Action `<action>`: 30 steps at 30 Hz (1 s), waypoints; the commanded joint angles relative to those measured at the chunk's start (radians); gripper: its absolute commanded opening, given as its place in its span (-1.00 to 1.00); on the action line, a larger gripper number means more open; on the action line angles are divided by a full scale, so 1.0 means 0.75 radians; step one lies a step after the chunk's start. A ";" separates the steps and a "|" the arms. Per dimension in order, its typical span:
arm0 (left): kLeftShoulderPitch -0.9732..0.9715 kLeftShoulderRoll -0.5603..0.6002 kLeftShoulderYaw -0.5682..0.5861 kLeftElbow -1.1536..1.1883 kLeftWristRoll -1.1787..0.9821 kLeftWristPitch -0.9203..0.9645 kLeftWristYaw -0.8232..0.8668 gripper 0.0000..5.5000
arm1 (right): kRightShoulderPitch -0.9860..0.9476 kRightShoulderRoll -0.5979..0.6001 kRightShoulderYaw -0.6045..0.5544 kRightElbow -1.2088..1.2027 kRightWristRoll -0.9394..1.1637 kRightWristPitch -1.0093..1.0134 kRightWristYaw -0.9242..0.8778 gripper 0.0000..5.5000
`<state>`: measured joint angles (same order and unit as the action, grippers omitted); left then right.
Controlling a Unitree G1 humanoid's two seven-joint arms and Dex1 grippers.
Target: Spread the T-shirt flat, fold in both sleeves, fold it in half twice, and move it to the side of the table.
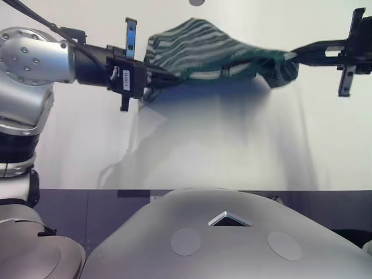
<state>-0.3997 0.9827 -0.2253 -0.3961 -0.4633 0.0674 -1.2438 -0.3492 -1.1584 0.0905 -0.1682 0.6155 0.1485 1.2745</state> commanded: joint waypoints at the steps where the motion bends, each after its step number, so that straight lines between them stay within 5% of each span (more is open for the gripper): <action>1: -0.238 0.004 0.039 0.167 -0.035 0.165 -0.104 -1.00 | -0.214 0.082 -0.012 0.073 -0.030 0.142 -0.031 -0.99; 4: -0.359 -0.057 -0.079 0.489 0.231 0.011 -0.155 -1.00 | -0.305 0.222 0.120 0.304 -0.320 -0.014 -0.084 -0.99; 7: -0.598 -0.226 -0.213 1.029 0.647 -0.303 0.099 -1.00 | -0.502 0.415 0.256 0.704 -0.710 -0.233 -0.336 -0.99; 9: -0.850 -0.363 -0.297 1.461 0.911 -0.487 0.455 -1.00 | -0.716 0.551 0.328 1.031 -0.968 -0.346 -0.679 -0.99; 11: -1.185 -0.449 -0.375 1.804 1.189 -0.608 1.053 -1.00 | -1.048 0.681 0.310 1.373 -1.159 -0.414 -1.319 -0.99; 13: -1.489 -0.412 -0.405 1.872 1.428 -0.733 1.593 -1.00 | -1.342 0.654 0.245 1.438 -1.329 -0.609 -1.878 -0.99; 15: -1.555 -0.378 -0.416 1.836 1.517 -0.872 1.746 -1.00 | -1.384 0.595 0.257 1.346 -1.460 -0.812 -2.033 -0.99; 17: -1.385 -0.390 -0.449 1.812 1.479 -1.086 1.583 -1.00 | -1.251 0.585 0.332 1.270 -1.521 -1.007 -1.942 -0.99; 20: -0.879 -0.381 -0.545 1.759 1.018 -1.235 0.614 -1.00 | -0.842 0.541 0.617 1.150 -1.259 -1.267 -1.082 -0.99; 23: -0.496 -0.127 -0.652 1.146 0.401 -0.587 -0.186 -1.00 | -0.418 0.141 0.854 0.436 -0.658 -0.720 -0.203 -0.99; 25: -0.422 -0.028 -0.651 0.883 0.203 -0.306 -0.388 -1.00 | -0.300 -0.022 0.879 0.148 -0.389 -0.441 0.065 -0.99; 30: -0.327 0.191 -0.494 0.356 -0.207 0.144 -0.493 -1.00 | -0.069 -0.083 0.712 -0.042 0.001 -0.056 0.237 -0.99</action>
<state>-0.7232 0.8766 -0.6361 0.3340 -0.2398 -0.1763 -1.3820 -0.5430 -1.0229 0.6443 0.1306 0.2553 -0.1879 1.1911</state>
